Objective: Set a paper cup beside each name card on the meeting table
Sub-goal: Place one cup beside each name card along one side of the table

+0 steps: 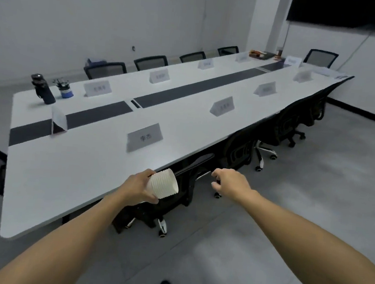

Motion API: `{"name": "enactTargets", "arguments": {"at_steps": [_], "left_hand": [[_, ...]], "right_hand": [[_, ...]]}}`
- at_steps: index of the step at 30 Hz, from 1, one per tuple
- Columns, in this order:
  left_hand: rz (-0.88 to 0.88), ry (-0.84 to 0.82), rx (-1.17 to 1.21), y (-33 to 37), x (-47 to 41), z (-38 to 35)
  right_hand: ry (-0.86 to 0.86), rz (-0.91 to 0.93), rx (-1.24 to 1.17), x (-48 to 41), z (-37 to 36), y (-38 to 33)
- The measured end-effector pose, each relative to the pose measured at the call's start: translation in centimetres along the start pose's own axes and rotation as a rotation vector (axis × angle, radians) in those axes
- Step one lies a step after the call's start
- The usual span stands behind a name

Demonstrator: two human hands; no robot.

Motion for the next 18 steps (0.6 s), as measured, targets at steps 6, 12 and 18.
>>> {"name": "enactTargets", "arguments": {"at_steps": [6, 12, 18], "left_hand": [[0.029, 0.100, 0.081, -2.2, -10.2, 4.3], [0.018, 0.120, 0.117, -2.6, -18.8, 8.6], [0.042, 0.137, 0.096, -3.9, -24.0, 10.7]], "right_hand": [[0.000, 0.100, -0.149, -12.4, 2.0, -4.1], [-0.016, 0.070, -0.366, -24.2, 4.0, -6.9], [-0.128, 0.105, -0.576, -32.7, 2.8, -9.4]]}}
Point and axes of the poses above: each hand's wrist, its own x-axis away from the middle knuckle, its own z-axis out of the back of the hand, y = z × x, the point moved 5 cm from there along -x, towards the middle knuckle, and after that the axes turned 3 degrees about x, right-handed, at the moved point
